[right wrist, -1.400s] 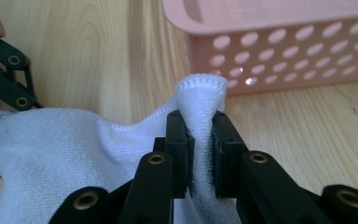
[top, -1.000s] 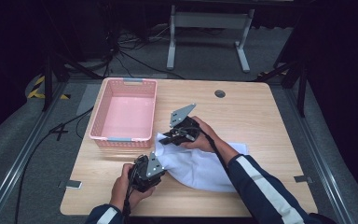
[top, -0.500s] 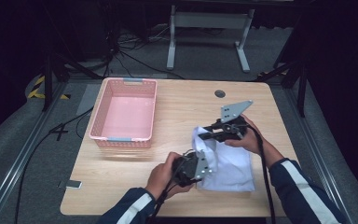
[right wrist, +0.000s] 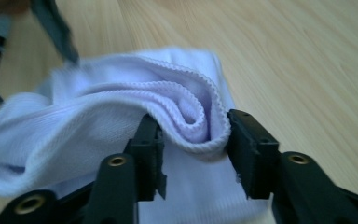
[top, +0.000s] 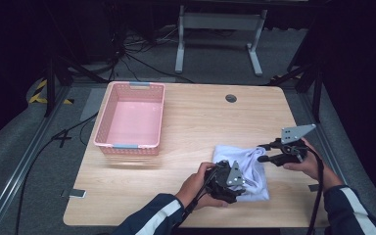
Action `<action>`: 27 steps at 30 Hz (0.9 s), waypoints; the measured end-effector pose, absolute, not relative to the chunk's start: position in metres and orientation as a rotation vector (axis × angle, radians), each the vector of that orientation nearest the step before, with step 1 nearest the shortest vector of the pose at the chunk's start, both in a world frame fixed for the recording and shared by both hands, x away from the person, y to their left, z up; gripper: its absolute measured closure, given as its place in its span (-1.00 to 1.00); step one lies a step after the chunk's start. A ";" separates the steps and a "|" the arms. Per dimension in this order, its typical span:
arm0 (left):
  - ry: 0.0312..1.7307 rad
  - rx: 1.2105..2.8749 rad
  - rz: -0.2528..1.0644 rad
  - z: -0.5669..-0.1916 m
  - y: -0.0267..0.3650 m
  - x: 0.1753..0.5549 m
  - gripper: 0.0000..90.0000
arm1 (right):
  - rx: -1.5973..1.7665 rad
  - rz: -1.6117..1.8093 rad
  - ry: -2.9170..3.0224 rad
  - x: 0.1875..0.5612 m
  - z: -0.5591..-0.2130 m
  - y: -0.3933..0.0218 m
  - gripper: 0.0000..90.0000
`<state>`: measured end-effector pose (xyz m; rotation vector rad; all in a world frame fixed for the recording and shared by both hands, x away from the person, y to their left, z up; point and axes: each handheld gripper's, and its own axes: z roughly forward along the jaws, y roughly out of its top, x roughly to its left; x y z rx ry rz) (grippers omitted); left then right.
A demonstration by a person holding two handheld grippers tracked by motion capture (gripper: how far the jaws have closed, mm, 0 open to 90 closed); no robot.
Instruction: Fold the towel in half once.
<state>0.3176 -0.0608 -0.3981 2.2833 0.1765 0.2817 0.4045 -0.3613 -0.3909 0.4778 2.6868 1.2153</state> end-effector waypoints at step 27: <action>0.360 2.369 0.192 -0.449 -0.028 0.325 0.00 | 0.438 1.005 2.759 0.328 -0.408 -0.313 0.32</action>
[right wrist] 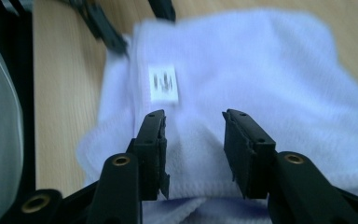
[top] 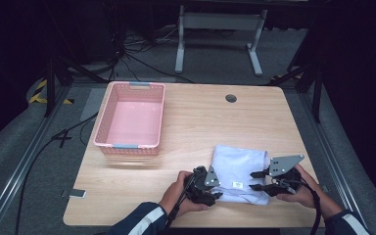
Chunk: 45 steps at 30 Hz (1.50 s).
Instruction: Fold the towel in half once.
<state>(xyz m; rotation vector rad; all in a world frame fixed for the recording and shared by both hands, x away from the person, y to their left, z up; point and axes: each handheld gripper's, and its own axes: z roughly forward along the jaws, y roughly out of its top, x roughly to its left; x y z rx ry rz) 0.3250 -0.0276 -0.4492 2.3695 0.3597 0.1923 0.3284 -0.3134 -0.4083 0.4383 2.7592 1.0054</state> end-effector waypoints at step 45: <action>0.445 2.348 0.184 -0.470 -0.046 0.339 -0.57 | 0.904 1.170 2.682 0.411 -0.456 -0.339 0.09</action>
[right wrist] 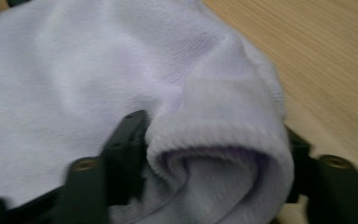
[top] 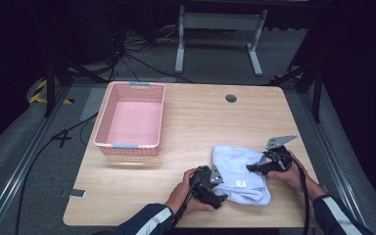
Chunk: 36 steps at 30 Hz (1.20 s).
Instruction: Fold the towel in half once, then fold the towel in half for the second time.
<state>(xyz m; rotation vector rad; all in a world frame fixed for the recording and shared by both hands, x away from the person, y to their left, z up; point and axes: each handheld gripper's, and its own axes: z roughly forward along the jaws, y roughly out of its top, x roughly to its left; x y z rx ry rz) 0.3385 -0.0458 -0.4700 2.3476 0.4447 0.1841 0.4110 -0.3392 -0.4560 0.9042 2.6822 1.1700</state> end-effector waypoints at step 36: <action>0.429 2.336 0.226 -0.460 -0.023 0.360 0.34 | 0.852 1.205 2.561 0.400 -0.441 -0.321 0.48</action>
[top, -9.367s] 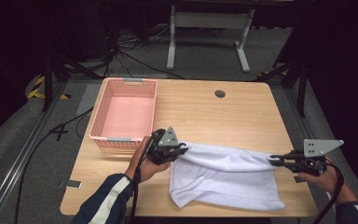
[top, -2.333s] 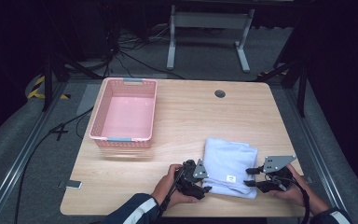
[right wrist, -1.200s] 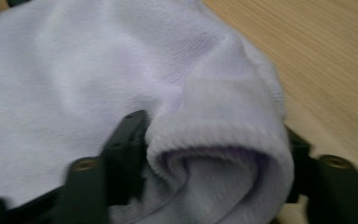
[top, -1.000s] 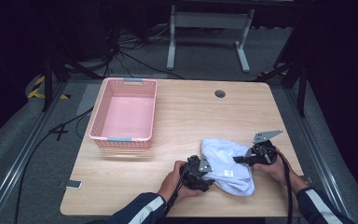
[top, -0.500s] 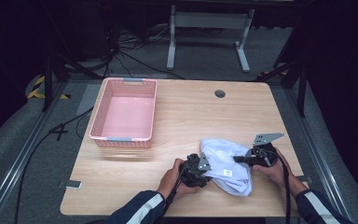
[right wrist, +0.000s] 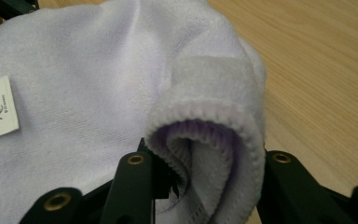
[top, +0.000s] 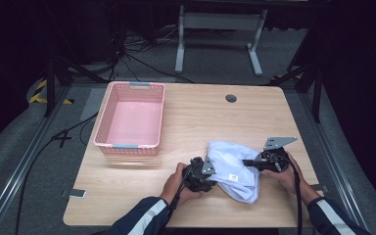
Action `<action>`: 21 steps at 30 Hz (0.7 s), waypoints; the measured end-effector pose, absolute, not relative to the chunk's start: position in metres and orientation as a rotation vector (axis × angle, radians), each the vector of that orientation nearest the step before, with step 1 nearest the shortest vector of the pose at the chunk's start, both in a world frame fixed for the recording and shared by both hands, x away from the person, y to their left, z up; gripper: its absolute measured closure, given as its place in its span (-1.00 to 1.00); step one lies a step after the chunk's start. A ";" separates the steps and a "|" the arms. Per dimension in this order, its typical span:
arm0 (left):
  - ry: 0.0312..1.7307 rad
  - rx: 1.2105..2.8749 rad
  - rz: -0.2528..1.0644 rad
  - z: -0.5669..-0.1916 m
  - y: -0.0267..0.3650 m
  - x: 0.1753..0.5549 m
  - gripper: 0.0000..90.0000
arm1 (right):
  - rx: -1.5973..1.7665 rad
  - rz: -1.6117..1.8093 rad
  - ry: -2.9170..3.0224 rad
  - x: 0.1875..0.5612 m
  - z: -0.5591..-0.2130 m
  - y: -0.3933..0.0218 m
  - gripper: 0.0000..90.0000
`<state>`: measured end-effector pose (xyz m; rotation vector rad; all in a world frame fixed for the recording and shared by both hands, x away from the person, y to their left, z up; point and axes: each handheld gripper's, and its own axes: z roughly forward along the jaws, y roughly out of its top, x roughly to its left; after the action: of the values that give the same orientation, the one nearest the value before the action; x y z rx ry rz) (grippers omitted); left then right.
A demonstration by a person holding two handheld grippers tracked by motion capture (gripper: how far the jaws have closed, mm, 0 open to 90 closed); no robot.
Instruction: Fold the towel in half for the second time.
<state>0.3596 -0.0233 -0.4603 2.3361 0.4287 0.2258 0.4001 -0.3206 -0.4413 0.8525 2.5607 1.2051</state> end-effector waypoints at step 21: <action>0.530 2.226 0.361 -0.428 0.029 0.376 0.37 | 0.765 1.256 2.496 0.425 -0.399 -0.269 0.48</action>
<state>0.3756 0.0293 -0.4283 2.2258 0.5297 0.3615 0.4249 -0.2688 -0.3987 0.7653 2.4959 1.2565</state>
